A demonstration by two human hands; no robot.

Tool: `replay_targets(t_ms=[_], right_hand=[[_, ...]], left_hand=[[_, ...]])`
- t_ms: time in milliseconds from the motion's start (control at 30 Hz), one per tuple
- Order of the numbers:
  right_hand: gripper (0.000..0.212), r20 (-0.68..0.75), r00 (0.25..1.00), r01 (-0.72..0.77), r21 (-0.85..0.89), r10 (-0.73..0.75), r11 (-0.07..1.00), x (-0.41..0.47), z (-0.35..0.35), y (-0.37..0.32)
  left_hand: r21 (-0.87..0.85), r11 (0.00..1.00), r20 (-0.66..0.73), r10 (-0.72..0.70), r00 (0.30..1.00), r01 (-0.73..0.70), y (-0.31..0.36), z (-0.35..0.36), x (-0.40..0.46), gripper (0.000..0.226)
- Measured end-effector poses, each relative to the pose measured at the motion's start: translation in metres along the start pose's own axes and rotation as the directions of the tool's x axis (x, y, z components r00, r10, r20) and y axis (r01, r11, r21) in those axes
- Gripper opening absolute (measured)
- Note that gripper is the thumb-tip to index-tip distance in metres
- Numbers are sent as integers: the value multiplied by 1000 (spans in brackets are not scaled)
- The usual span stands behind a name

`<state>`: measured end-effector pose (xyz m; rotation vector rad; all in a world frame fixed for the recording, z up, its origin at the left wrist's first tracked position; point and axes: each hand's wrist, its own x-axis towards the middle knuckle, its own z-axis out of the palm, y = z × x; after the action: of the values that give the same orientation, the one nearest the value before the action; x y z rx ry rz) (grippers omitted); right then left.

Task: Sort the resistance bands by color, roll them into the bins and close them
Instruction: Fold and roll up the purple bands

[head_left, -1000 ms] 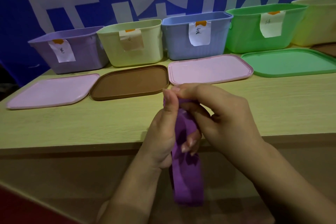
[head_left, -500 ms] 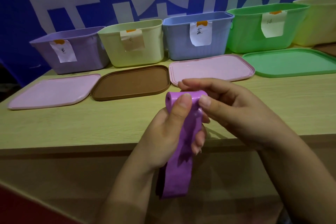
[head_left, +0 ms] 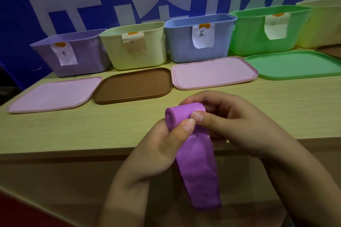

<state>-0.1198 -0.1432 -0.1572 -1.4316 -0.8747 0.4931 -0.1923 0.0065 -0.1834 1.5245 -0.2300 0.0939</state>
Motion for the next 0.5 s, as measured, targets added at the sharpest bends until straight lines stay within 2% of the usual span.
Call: replay_targets(t_ms=[100, 300, 400, 500], right_hand=[[22, -42, 997, 62, -14, -62, 998, -1, 2, 1], [23, -148, 966, 192, -151, -214, 970, -3, 6, 1], [22, -207, 939, 223, -243, -275, 944, -1, 7, -2], [21, -234, 924, 245, -247, -303, 938, -1, 9, -6]], left_hand=[[-101, 995, 20, -2, 1000, 4, -5, 0, 0, 23], [-351, 936, 17, 19, 1000, -12, -11, 3, 7, 31], [-429, 901, 69, -29, 997, 56, -11, 0, 14, 46], [-420, 905, 130, -18, 991, 72, -8, -4, 18, 47]])
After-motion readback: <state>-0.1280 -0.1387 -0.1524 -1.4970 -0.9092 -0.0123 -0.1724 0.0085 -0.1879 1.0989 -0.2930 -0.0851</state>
